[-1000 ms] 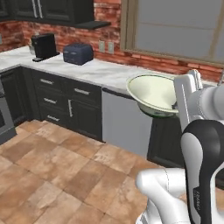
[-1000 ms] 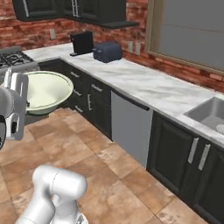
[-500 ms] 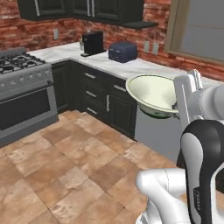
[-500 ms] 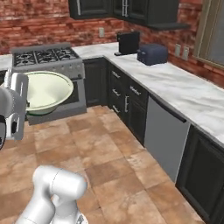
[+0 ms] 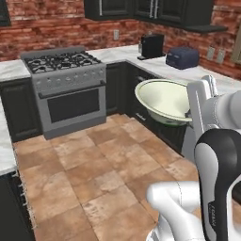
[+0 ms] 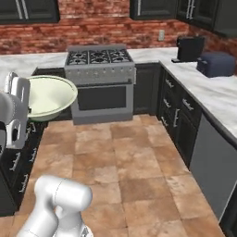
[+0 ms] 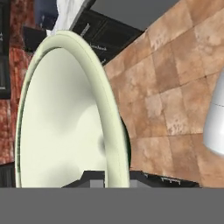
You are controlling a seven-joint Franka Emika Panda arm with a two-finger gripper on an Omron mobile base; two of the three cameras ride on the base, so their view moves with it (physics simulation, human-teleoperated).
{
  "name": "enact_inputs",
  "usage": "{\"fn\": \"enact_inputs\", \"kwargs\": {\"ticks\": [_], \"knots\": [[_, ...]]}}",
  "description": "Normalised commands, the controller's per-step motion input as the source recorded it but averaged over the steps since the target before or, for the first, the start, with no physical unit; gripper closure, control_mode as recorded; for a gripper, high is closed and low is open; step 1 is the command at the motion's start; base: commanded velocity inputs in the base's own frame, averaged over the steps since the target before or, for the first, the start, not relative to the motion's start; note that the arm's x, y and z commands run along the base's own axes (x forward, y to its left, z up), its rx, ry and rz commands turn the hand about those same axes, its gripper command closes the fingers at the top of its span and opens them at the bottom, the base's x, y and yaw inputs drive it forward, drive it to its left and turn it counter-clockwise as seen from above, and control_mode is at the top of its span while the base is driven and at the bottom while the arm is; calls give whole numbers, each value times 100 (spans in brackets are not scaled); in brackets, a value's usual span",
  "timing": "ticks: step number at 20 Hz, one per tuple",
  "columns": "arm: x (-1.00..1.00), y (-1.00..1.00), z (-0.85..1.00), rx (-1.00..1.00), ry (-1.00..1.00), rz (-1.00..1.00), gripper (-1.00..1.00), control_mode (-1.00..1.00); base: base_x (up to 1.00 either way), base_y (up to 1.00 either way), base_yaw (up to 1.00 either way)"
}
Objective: Pick the mug and place it in the sink. Pick the bowl and place it in the open cabinet and then close the cabinet.
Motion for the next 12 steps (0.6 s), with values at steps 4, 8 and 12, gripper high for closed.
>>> {"fn": "enact_inputs", "kwargs": {"ticks": [4,8,12], "knots": [[0,0,0,0,0,0,100,100,2,0,47],[0,0,0,0,0,0,100,100,0,0,53],[0,0,0,0,0,0,100,100,0,0,58]]}}
